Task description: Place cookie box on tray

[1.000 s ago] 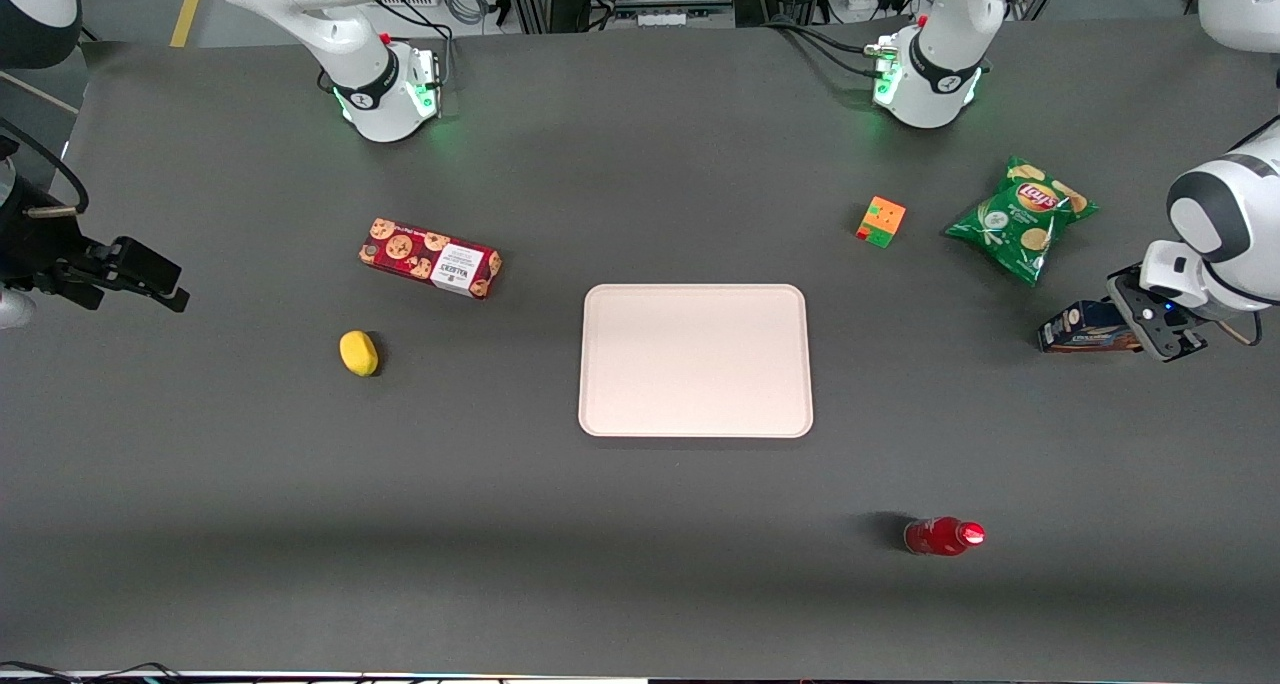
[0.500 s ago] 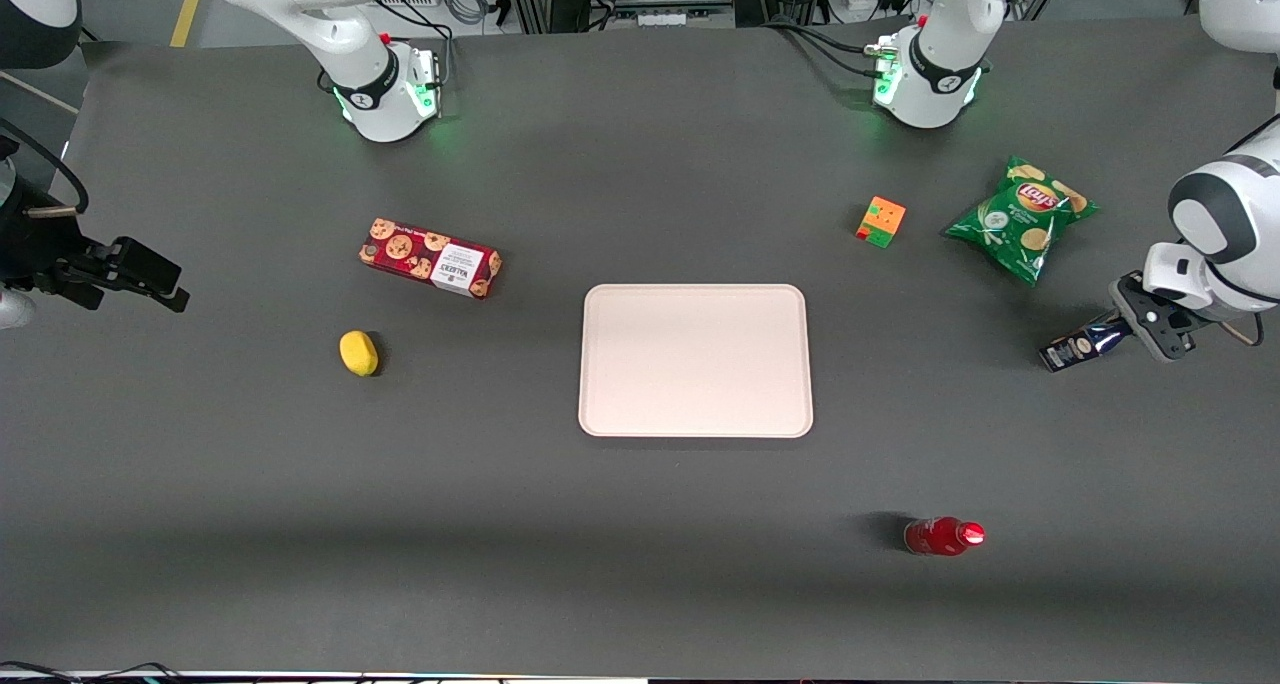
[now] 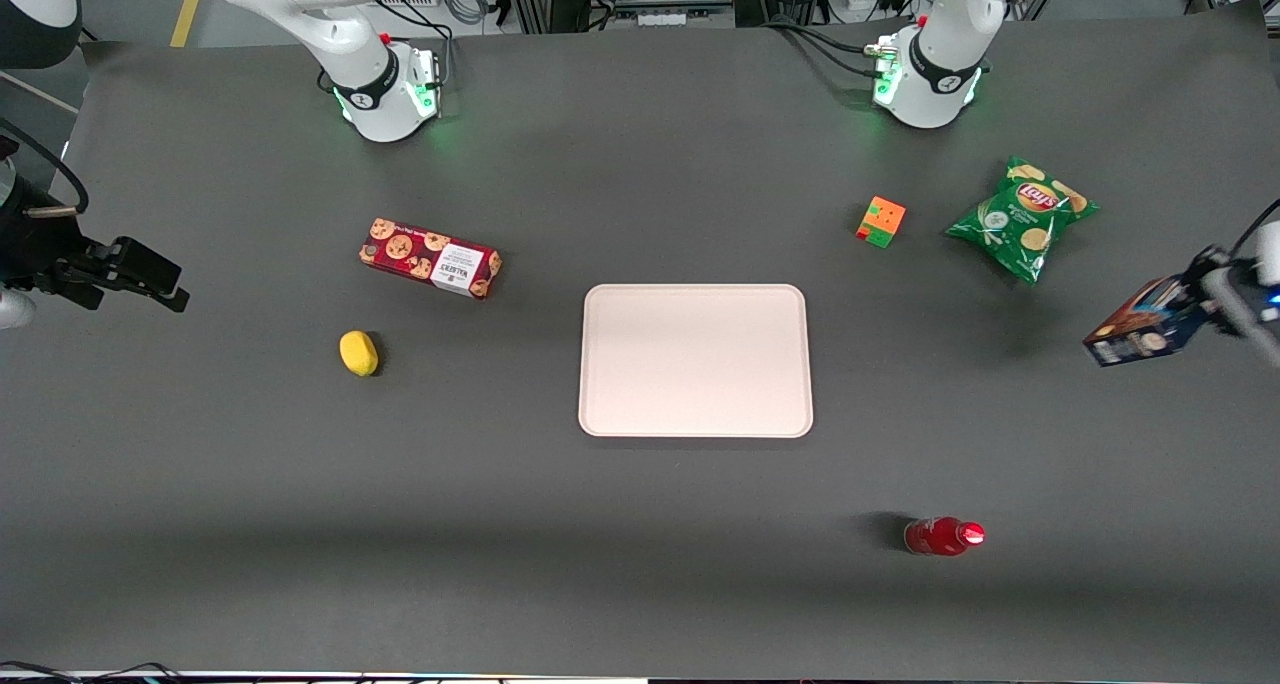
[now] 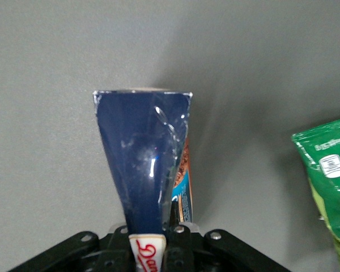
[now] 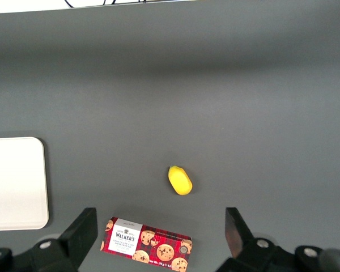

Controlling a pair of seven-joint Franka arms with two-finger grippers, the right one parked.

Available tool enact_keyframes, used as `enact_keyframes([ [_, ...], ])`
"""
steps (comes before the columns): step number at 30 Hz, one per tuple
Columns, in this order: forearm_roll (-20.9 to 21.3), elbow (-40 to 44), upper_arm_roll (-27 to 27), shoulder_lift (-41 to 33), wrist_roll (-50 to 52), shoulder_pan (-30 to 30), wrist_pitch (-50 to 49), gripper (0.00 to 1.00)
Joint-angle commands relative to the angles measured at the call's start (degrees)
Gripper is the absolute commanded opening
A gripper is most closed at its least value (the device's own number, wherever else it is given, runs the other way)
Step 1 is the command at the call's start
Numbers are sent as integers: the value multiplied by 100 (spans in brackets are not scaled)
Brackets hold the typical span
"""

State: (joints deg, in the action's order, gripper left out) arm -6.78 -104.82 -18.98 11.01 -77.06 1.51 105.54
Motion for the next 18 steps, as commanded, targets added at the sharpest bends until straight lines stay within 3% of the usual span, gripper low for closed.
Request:
enact_keyframes([
  [1, 343, 759, 351, -458, 1410, -81, -1165, 0],
  [5, 740, 1383, 974, -714, 2702, -81, -2105, 0],
  [11, 749, 2052, 1862, -925, 4688, -81, -3214, 0],
  [18, 661, 2009, 3171, -1127, 7184, -90, -3373, 0],
])
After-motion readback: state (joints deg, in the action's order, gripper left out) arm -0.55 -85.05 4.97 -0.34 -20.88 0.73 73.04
